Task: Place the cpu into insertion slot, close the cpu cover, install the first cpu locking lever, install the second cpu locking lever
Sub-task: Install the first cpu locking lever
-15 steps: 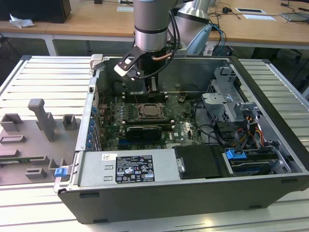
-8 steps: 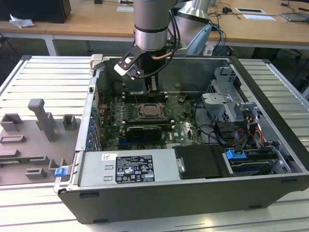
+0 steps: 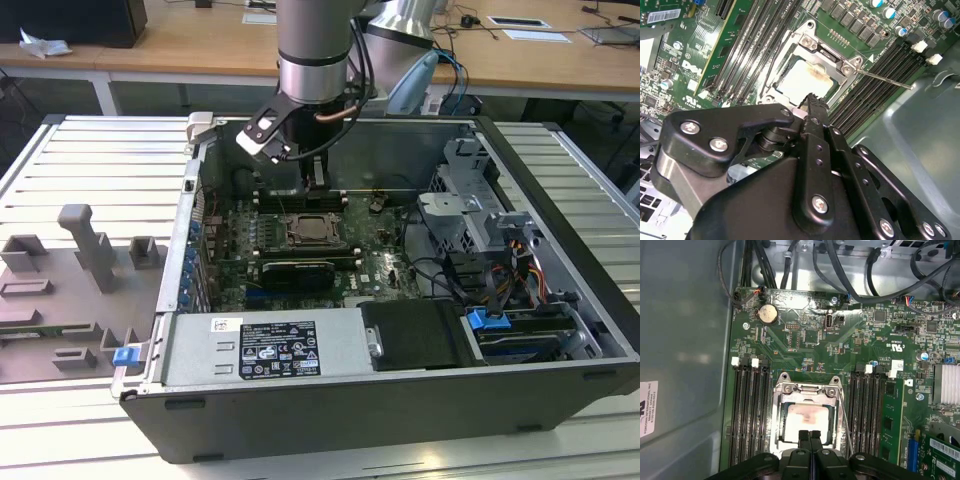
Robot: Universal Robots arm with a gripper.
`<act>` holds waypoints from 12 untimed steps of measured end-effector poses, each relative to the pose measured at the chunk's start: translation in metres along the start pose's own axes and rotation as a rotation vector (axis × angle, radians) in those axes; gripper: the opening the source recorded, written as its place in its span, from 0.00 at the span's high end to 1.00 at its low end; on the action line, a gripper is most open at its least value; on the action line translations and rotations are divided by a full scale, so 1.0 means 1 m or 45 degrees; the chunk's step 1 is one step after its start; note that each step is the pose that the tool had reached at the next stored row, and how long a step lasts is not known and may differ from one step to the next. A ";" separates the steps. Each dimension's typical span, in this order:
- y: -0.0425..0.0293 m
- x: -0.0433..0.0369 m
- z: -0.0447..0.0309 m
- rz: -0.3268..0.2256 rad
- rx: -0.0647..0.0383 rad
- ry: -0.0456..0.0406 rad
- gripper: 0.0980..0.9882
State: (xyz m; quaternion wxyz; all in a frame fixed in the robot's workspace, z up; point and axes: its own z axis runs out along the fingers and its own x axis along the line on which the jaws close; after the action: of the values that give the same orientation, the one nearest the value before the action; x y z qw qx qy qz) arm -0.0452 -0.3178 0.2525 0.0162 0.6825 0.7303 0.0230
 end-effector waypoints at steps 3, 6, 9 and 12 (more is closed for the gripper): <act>0.0000 0.0000 -0.0010 0.000 0.000 0.000 0.99; 0.0001 0.0000 -0.0023 0.000 0.000 0.000 0.99; 0.0002 0.0000 -0.0039 0.000 0.000 0.000 0.99; 0.0003 0.0000 -0.0059 0.000 0.000 0.000 0.99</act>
State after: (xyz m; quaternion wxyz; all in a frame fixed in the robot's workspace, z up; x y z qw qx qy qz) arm -0.0452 -0.3178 0.2584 0.0162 0.6825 0.7303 0.0230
